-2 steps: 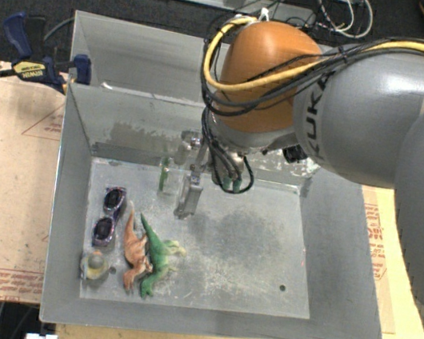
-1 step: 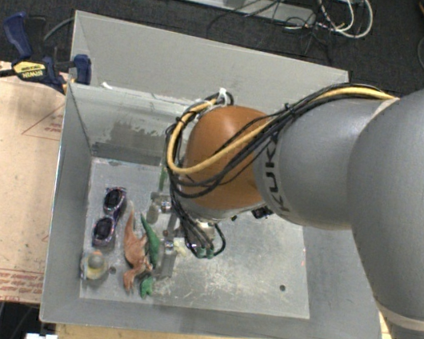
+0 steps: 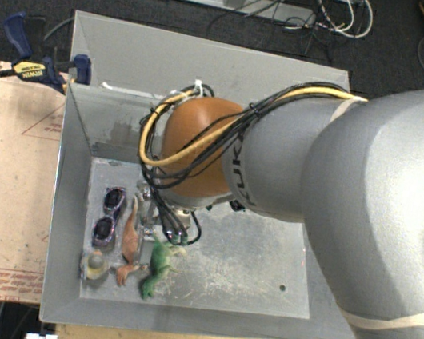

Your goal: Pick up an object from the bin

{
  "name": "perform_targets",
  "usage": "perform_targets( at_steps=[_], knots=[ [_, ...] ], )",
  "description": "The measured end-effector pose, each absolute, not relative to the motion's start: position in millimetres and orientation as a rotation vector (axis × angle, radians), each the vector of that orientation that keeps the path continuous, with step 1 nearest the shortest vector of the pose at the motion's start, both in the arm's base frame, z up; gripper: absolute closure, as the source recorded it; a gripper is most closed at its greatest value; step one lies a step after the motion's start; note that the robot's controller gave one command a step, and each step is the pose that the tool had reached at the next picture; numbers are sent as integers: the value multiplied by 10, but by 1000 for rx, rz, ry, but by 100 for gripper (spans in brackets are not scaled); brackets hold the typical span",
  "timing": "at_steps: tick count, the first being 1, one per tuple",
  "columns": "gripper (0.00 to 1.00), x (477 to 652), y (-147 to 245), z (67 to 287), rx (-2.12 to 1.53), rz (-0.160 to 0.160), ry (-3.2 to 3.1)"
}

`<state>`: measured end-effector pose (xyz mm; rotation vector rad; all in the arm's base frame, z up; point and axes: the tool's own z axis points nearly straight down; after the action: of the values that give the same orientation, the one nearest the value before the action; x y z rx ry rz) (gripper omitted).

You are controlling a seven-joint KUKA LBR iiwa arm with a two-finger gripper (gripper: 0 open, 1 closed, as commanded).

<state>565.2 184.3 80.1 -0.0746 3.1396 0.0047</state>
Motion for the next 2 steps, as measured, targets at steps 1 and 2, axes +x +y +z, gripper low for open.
perform_targets(
  at_steps=[1, 2],
  knots=[
    [0, 5256, 1739, 801, -824, 8, 3030],
    [100, 5461, 2119, 698, -894, 1, 3011]
  ],
)
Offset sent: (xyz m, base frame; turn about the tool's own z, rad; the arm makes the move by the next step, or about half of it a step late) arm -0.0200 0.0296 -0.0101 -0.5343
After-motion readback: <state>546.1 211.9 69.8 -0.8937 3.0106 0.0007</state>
